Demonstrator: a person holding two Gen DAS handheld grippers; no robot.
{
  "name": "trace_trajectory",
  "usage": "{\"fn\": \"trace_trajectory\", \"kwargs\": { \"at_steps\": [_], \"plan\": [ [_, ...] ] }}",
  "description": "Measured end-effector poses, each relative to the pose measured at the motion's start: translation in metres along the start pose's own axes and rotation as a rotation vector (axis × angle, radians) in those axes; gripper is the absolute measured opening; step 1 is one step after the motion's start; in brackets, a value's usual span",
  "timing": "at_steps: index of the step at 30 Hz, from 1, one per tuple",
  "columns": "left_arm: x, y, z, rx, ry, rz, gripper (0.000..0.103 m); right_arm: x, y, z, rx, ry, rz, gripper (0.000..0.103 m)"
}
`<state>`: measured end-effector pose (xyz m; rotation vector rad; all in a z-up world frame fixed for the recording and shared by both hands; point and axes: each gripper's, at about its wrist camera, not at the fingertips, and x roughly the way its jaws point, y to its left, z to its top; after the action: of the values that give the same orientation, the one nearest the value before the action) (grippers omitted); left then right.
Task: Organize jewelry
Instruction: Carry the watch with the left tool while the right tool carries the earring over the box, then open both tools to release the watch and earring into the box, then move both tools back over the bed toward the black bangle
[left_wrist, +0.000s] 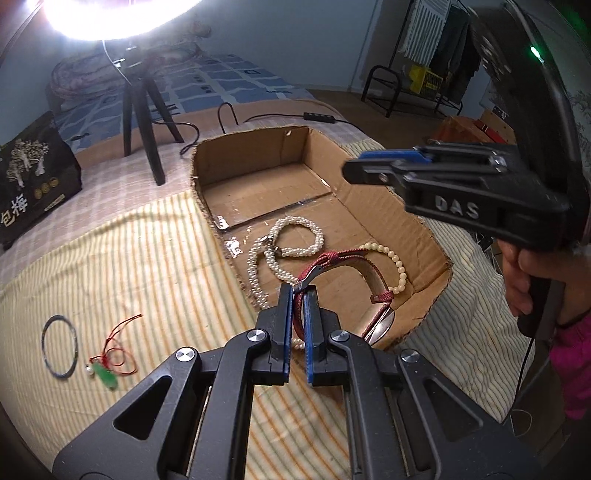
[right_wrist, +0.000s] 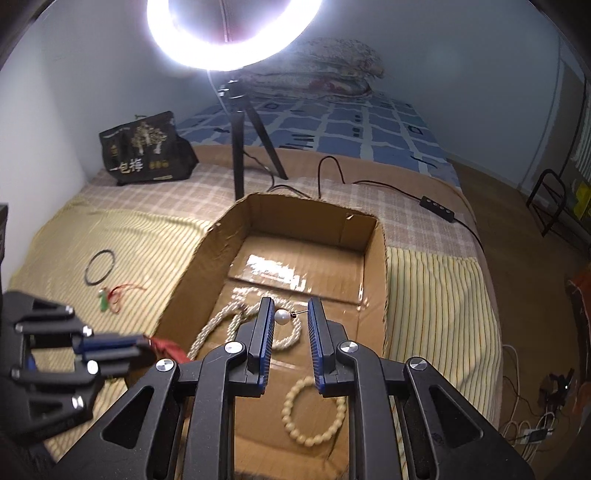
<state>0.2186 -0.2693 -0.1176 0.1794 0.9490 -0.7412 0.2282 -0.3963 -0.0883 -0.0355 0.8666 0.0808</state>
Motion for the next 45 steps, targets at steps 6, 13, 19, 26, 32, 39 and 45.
{"fn": "trace_trajectory", "kwargs": {
  "at_steps": [6, 13, 19, 26, 32, 39, 45],
  "plan": [
    [0.012, -0.005, 0.002, 0.011, 0.016, -0.001, 0.003, 0.017, -0.006, 0.007, 0.008, 0.022, 0.003, 0.016],
    [0.011, -0.009, 0.005, 0.026, 0.008, 0.003, 0.004, 0.021, -0.010, 0.009, 0.029, 0.026, 0.008, 0.017],
    [0.002, -0.012, 0.006, 0.019, -0.014, 0.022, 0.028, 0.019, -0.010, 0.008, 0.037, 0.027, -0.019, 0.038],
    [-0.011, -0.015, 0.006, 0.024, -0.040, 0.046, 0.043, 0.006, -0.013, 0.008, 0.058, 0.007, -0.045, 0.051],
    [-0.025, -0.012, 0.000, 0.014, -0.058, 0.067, 0.061, -0.006, -0.011, 0.005, 0.059, -0.002, -0.071, 0.059],
    [-0.052, 0.001, -0.006, 0.008, -0.087, 0.107, 0.071, -0.026, 0.003, 0.003, 0.051, -0.021, -0.095, 0.068],
    [-0.071, 0.020, -0.013, 0.001, -0.094, 0.146, 0.074, -0.043, 0.019, 0.001, 0.049, -0.029, -0.088, 0.074]
  ]
}}
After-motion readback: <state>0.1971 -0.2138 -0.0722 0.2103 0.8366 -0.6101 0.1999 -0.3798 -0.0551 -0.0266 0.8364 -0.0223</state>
